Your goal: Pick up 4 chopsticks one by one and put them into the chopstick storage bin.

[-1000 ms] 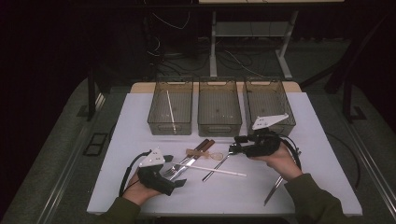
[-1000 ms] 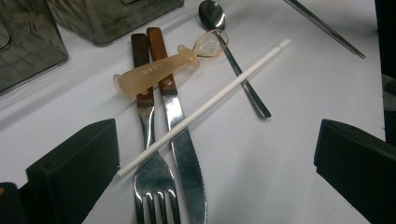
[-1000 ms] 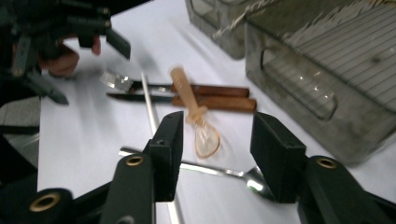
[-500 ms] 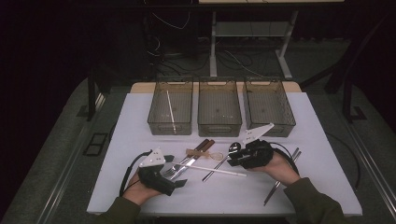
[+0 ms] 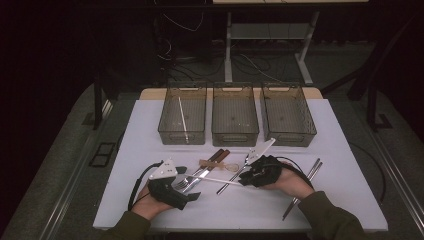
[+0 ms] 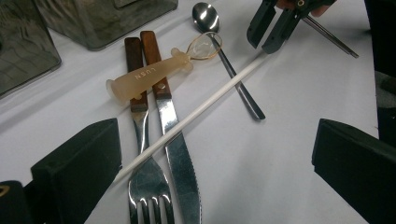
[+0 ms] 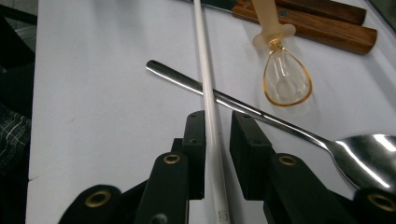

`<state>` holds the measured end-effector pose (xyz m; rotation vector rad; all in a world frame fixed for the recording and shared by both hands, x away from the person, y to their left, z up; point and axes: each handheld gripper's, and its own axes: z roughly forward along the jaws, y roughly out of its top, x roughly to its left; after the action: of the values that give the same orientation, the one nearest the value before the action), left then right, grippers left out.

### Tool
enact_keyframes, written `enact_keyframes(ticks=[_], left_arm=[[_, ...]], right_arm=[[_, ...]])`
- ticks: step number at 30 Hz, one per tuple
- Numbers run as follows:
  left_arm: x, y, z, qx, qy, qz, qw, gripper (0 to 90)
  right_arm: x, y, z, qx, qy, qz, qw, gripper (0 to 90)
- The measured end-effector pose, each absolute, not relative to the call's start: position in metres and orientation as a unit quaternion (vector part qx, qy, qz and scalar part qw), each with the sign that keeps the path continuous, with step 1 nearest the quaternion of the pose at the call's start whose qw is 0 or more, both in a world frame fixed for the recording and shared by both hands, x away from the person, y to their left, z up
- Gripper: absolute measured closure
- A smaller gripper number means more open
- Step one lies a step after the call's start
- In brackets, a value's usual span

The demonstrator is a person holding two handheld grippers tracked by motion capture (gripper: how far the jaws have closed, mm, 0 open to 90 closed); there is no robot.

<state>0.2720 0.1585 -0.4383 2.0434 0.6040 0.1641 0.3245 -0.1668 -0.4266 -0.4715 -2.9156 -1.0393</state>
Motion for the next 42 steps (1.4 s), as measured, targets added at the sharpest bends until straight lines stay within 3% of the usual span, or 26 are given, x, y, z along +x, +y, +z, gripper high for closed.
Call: enact_keyframes(ticks=[19, 33, 42], left_arm=[[0.271, 0.158, -0.438, 0.838, 0.246, 0.066, 0.482, 0.8], [0.271, 0.157, -0.437, 0.838, 0.244, 0.066, 0.483, 1.2], [0.271, 0.157, -0.437, 0.838, 0.244, 0.066, 0.484, 1.3]], right_arm=[[0.329, -0.144, -0.424, -0.107, -0.972, -0.21, 0.01, 77.3], [0.332, -0.117, -0.419, -0.074, -0.991, -0.109, 0.002, 83.1], [0.332, -0.119, -0.419, -0.079, -0.99, -0.117, 0.004, 84.1]])
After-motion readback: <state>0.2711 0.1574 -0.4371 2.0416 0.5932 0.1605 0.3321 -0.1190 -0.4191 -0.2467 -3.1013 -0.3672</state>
